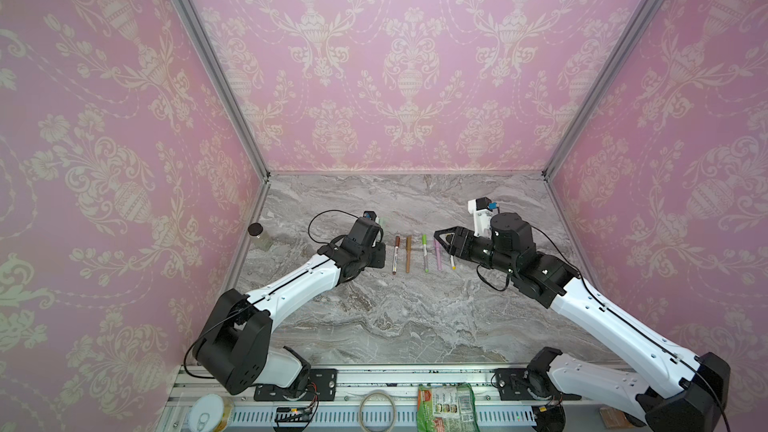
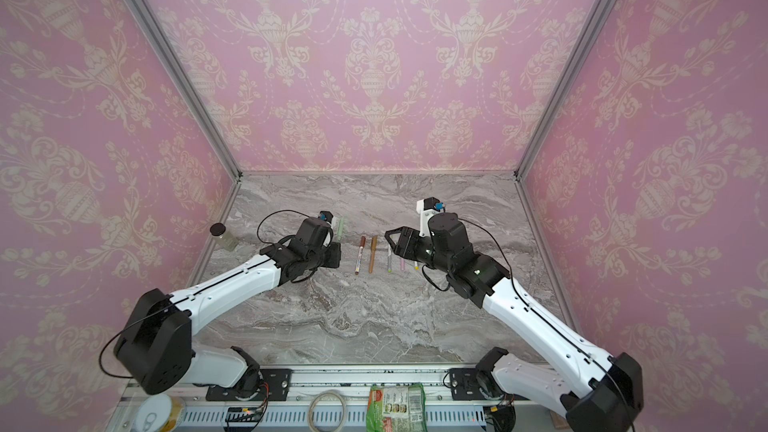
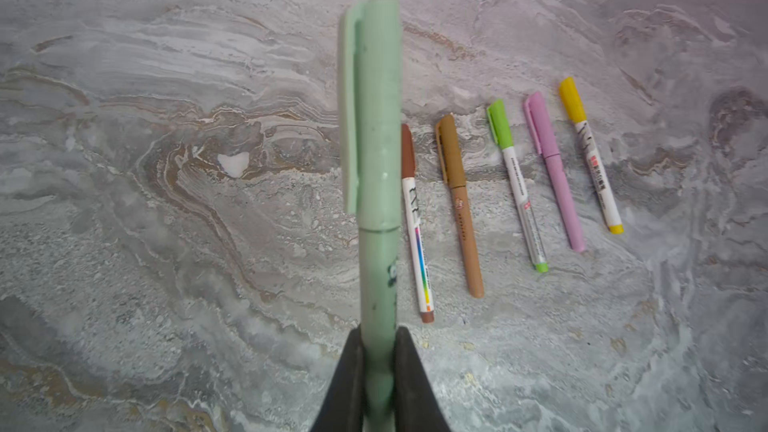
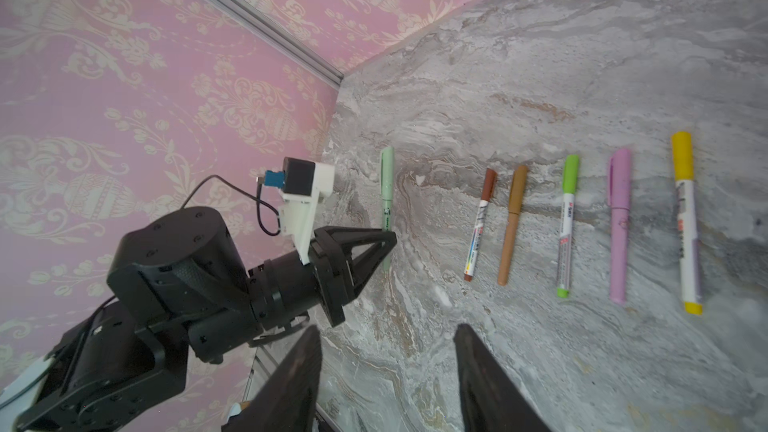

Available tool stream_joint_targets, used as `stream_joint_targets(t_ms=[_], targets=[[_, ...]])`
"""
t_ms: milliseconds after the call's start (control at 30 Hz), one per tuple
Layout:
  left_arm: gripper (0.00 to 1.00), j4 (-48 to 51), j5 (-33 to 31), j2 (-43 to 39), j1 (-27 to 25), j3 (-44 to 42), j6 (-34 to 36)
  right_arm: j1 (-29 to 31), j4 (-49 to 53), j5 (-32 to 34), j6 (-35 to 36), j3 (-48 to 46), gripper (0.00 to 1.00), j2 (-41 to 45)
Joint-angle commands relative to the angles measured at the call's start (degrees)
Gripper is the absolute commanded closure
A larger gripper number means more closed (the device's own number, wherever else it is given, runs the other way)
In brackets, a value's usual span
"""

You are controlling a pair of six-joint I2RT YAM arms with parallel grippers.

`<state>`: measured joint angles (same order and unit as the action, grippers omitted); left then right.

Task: Insert the pens into the pen caps
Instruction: 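Release the cap and withdraw the right gripper while the left holds the pen, then lower the capped light green pen beside the pen row and open the left gripper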

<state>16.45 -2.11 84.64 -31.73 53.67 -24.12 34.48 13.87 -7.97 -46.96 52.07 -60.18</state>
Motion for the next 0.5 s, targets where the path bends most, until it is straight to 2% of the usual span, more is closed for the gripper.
stream_joint_targets(t_ms=[0, 233, 467], targets=[[1.00, 3.2, 2.1, 4.5, 1.2, 4.6, -1.0, -0.9, 2.9, 1.8, -1.4, -2.8, 0.46, 2.9], [1.00, 5.8, 5.6, 12.8, 1.8, 9.7, -1.6, -2.7, 3.0, 1.8, -1.8, -5.6, 0.45, 5.3], [1.00, 7.7, 4.8, 17.2, 2.1, 11.8, -2.0, -3.4, 1.0, 0.4, -2.3, -6.5, 0.45, 4.3]])
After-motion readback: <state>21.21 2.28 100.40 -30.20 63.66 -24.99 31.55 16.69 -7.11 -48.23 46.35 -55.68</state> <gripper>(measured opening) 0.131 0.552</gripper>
